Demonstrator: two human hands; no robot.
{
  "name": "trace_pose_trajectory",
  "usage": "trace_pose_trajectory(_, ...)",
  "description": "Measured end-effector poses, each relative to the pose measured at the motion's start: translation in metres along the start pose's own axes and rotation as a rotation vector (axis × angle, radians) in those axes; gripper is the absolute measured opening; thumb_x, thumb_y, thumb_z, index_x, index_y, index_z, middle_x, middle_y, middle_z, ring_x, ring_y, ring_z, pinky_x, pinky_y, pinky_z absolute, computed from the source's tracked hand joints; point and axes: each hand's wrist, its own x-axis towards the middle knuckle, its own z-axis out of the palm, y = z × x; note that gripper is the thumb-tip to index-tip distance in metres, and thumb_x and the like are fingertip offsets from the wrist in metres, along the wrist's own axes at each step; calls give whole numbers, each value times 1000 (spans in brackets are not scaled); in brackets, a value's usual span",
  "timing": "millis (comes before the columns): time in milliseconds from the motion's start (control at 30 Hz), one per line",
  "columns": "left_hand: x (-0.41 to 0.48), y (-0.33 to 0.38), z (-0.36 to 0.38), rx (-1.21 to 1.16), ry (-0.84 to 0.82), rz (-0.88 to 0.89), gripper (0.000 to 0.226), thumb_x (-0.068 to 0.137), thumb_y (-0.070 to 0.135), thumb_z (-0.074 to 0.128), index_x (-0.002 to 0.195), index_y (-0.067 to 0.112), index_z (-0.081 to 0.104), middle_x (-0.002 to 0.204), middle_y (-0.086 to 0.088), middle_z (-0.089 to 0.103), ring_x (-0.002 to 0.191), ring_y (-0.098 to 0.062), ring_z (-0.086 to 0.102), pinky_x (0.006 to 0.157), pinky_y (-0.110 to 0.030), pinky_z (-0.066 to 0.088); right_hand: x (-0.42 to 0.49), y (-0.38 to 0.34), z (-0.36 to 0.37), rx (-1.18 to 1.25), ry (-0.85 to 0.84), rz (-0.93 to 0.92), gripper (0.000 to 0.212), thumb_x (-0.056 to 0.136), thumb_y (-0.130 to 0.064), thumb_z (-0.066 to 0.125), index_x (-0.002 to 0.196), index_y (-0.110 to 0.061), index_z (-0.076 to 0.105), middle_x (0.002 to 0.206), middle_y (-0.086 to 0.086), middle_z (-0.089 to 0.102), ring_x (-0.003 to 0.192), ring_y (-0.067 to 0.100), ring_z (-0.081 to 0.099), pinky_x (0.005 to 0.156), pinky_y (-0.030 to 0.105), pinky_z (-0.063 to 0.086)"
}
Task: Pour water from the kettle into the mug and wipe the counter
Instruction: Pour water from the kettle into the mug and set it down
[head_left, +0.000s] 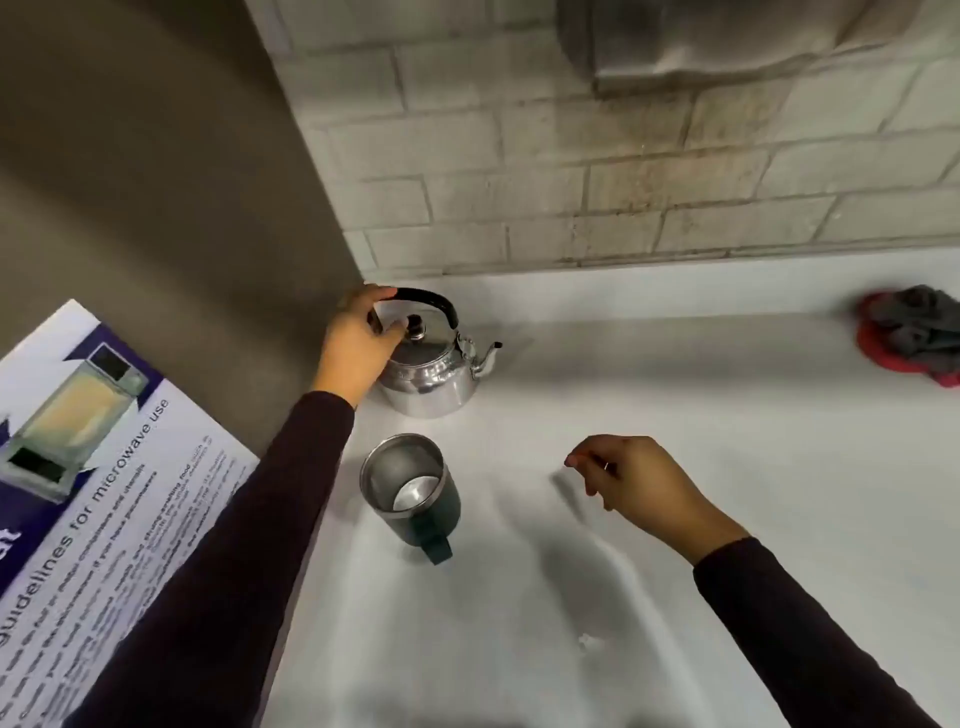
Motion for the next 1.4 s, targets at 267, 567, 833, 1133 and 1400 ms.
trace_pose_trajectory(267,68,-20,10,200,-342,66,37,73,27,77,103,10,64,101,-8,63,95,-22,57,75,-25,42,12,-6,19,-59,-71,31,18,93,-25,51,91,-24,69,61,-15,57,46,-3,50,53,11,36)
trace_pose_trajectory(567,86,-17,7,127,-529,56,13,73,25,77,78,18,66,65,5,56,60,-10,52,52,-20,40,1,-7,15,-104,-69,1,18,91,-22,51,87,-27,68,61,-16,58,50,-5,53,51,7,38)
trace_pose_trajectory(833,62,32,-28,-85,-115,41,17,72,29,77,78,15,70,65,3,60,59,-5,51,52,-7,39,-8,-4,-1,-168,-43,-54,17,92,-30,52,90,-27,68,60,-23,54,55,-6,50,54,6,35)
trace_pose_trajectory(1133,-8,117,-99,-114,-9,207,34,80,18,71,101,44,65,99,20,67,90,21,59,85,1,41,-22,-5,-18,-93,-10,-87,13,91,-31,54,85,-30,66,63,-13,63,57,5,59,58,18,44)
trace_pose_trajectory(1400,-100,136,-139,96,32,128,26,78,26,72,100,40,71,90,32,66,89,25,56,76,6,39,-36,5,-16,-89,-43,-143,13,91,-30,55,84,-33,66,62,-15,63,59,6,61,59,19,46)
